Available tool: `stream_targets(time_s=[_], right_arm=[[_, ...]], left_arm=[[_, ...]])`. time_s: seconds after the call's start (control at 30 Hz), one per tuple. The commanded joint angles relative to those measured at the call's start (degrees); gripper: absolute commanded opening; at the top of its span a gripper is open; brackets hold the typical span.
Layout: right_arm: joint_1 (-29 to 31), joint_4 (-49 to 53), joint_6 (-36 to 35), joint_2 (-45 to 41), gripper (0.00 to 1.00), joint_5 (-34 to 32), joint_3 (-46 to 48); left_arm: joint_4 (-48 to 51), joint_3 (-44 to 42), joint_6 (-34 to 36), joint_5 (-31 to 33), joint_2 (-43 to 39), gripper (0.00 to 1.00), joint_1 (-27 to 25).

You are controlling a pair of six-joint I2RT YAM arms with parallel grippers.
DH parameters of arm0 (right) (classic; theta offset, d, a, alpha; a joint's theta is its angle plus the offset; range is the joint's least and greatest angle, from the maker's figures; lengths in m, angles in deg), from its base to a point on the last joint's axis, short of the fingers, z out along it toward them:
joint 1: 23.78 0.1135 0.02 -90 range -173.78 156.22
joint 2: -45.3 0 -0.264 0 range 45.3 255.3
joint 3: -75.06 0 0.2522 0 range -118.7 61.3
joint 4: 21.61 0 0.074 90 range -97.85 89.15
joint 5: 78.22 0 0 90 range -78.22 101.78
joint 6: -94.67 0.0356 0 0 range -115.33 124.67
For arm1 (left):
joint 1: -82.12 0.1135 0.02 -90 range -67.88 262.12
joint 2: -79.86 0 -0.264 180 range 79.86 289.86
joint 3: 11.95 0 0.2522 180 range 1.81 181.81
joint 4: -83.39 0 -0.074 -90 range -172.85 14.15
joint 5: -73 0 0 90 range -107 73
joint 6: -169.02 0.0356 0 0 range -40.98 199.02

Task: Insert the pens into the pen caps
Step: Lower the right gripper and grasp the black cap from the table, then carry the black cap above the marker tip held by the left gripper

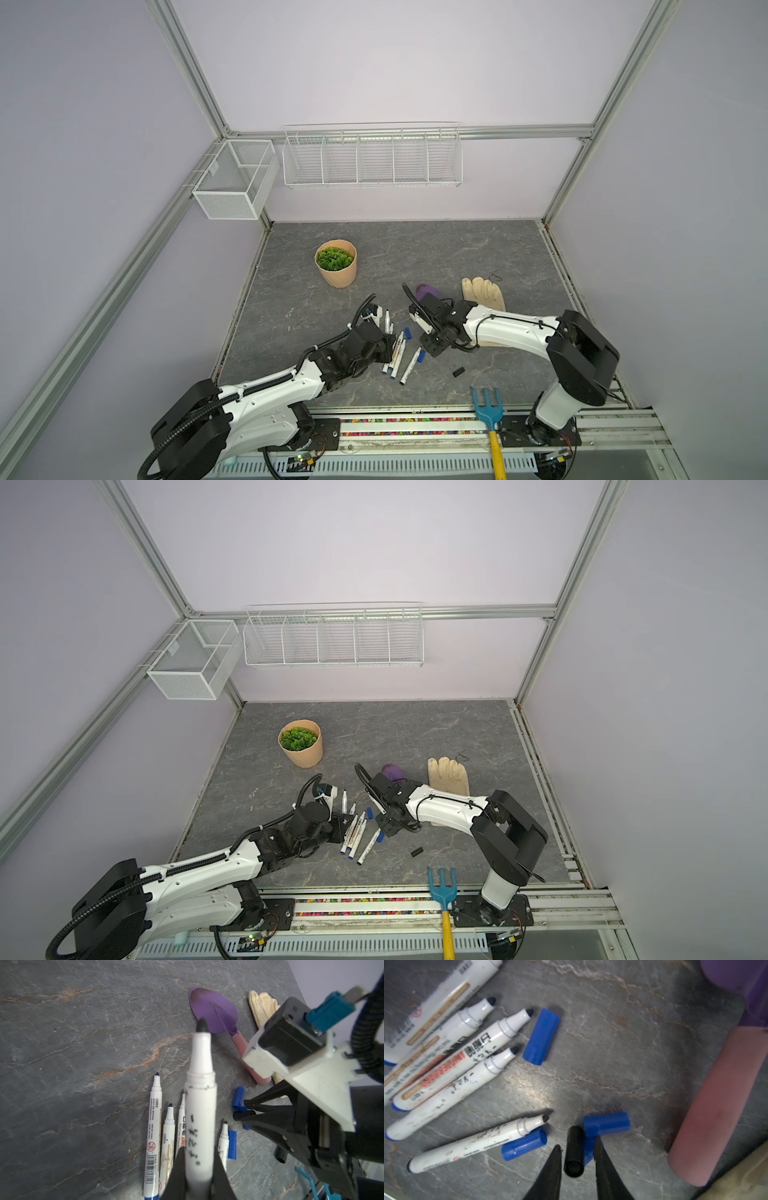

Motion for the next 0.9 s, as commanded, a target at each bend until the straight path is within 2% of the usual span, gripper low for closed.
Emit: stream_targets(time_s=[0.0, 0.27, 0.43, 0.63, 0.87], right_arm=[[0.33, -0.8, -0.92, 0.85, 0.29, -0.18, -1.13], [0.32, -1.2, -1.18, 0.53, 0.15, 0.84, -1.88], [-0.86, -0.56, -2.27, -4.97, 0.12, 4.57, -2.8], [-5.86, 2.13, -3.73, -13.93, 0.1, 20.04, -5.4], [-8.11, 4.56, -4.29, -15.74, 0.09, 35.97, -7.85]], left_arm=[[0.23, 1.79, -0.81, -0.17, 0.03, 0.0, -0.21], [-0.12, 1.64, -0.62, -1.48, 0.66, 0.0, -0.22], [0.4, 1.62, 2.36, -2.87, 0.67, 0.0, -0.38], [3.45, 1.62, 10.91, -3.18, -1.89, 0.0, -1.13], [5.44, 0.59, 19.21, -0.16, -6.72, 0.0, -2.39]])
